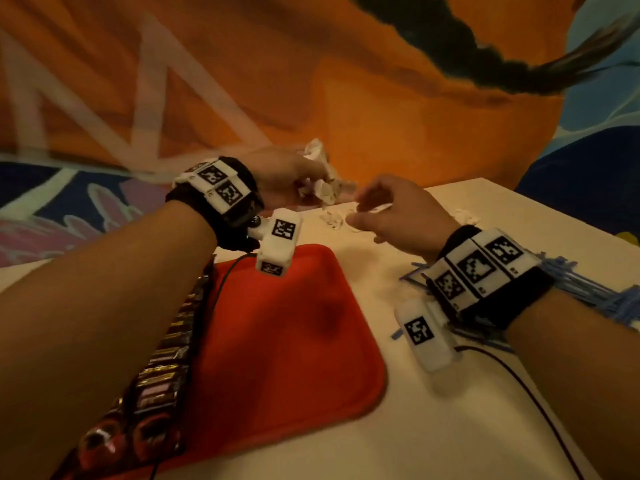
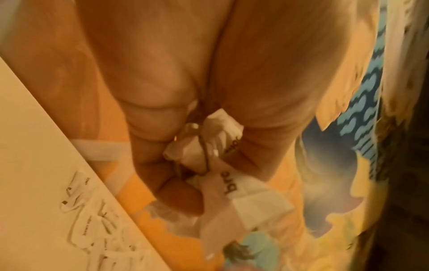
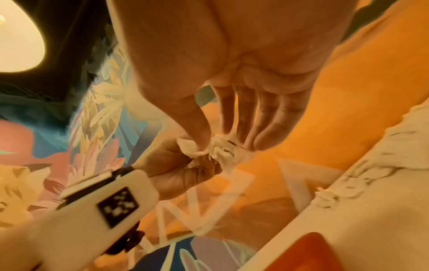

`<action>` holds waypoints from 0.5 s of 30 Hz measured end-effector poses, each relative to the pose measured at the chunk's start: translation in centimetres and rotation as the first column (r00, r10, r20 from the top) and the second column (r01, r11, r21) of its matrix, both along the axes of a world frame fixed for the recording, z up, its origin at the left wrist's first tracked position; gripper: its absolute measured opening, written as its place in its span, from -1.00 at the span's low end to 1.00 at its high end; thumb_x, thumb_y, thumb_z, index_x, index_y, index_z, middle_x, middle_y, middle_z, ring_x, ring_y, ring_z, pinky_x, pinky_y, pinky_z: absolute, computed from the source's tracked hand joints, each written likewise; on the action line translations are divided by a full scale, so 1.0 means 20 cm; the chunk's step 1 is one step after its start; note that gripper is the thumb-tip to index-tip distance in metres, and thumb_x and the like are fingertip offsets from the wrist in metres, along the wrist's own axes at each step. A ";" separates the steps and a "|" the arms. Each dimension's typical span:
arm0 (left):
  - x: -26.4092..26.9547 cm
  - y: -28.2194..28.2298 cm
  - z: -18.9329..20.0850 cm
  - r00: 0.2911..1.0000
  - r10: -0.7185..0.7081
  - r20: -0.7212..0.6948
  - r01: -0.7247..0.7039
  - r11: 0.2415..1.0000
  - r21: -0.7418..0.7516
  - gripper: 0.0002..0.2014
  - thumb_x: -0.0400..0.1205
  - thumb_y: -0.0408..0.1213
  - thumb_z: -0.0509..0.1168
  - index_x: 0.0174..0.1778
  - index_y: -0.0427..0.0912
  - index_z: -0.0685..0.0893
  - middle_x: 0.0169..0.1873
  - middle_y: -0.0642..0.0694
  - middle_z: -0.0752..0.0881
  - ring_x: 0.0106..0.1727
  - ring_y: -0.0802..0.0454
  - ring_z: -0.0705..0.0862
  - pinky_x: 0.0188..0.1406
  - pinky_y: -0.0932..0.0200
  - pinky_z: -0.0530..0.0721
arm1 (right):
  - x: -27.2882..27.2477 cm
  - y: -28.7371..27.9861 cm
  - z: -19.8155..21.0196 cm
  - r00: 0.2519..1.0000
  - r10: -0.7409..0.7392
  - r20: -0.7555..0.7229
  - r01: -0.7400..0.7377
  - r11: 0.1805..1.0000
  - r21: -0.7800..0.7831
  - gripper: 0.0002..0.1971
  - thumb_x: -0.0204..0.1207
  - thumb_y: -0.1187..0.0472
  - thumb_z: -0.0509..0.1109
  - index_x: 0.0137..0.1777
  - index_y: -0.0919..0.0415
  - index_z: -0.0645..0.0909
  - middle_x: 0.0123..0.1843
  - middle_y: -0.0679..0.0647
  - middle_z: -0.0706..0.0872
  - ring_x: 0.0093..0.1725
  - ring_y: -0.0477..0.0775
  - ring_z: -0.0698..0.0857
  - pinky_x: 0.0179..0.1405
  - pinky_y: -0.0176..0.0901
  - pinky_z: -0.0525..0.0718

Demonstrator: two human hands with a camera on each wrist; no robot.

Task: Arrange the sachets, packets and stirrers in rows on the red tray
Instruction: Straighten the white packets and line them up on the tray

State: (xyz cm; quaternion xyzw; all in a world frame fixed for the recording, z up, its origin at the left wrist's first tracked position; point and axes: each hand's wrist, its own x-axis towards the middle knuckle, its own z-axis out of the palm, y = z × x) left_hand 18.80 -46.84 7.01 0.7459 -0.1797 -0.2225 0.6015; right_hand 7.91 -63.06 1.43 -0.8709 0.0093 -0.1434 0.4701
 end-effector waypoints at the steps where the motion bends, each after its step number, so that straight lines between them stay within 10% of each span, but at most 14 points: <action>1: -0.05 0.07 0.04 1.000 -0.011 0.006 0.011 0.998 -0.059 -0.84 0.70 -0.54 0.19 0.07 -0.20 0.49 -0.05 -0.23 0.69 -0.13 -0.02 0.78 -0.22 0.14 0.81 | 0.01 0.06 0.03 0.998 -0.005 0.060 0.002 0.999 0.044 -0.61 0.40 -0.01 0.63 0.14 -0.01 0.56 0.15 -0.11 0.66 0.04 -0.04 0.72 -0.05 0.03 0.78; 5: -0.23 0.34 0.10 0.999 -0.030 0.043 0.040 0.969 -0.245 -0.81 0.73 -0.59 0.05 0.01 -0.23 0.46 -0.20 -0.17 0.81 -0.09 0.01 0.84 -0.10 0.14 0.78 | 0.00 0.34 0.13 0.966 0.074 0.246 -0.096 0.992 0.076 -0.41 0.32 -0.09 0.66 0.29 -0.13 0.47 0.37 -0.14 0.50 0.14 -0.10 0.65 -0.15 -0.19 0.70; 9: -0.36 0.59 0.07 1.000 -0.001 0.022 0.009 0.929 -0.370 -0.81 0.73 -0.57 0.01 0.04 -0.34 0.52 -0.23 -0.21 0.79 -0.18 -0.05 0.80 -0.08 0.03 0.82 | 0.01 0.65 0.15 0.901 0.128 0.414 -0.151 0.988 0.023 -0.69 0.35 -0.03 0.65 -0.02 -0.05 0.62 -0.03 -0.19 0.72 -0.09 -0.18 0.75 -0.18 -0.20 0.76; 11: -0.40 0.69 0.03 0.998 0.069 -0.015 -0.068 0.884 -0.462 -0.72 0.71 -0.60 -0.03 0.22 -0.32 0.50 -0.12 -0.25 0.72 -0.29 0.00 0.77 -0.38 0.14 0.75 | 0.03 0.78 0.14 0.868 0.142 0.476 -0.147 0.989 -0.027 -0.79 0.38 0.01 0.64 -0.12 -0.05 0.66 -0.13 -0.19 0.75 -0.14 -0.15 0.75 -0.10 -0.11 0.76; 15: -0.43 0.88 -0.06 0.986 0.115 -0.119 -0.164 0.778 -0.607 -0.59 0.54 -0.51 0.01 0.28 -0.29 0.53 0.16 -0.32 0.57 0.04 -0.11 0.64 -0.09 0.15 0.65 | 0.07 0.97 0.11 0.829 0.211 0.518 -0.189 0.977 -0.095 -0.84 0.34 0.09 0.64 -0.16 -0.04 0.71 0.01 -0.05 0.84 -0.16 -0.08 0.78 -0.13 0.04 0.79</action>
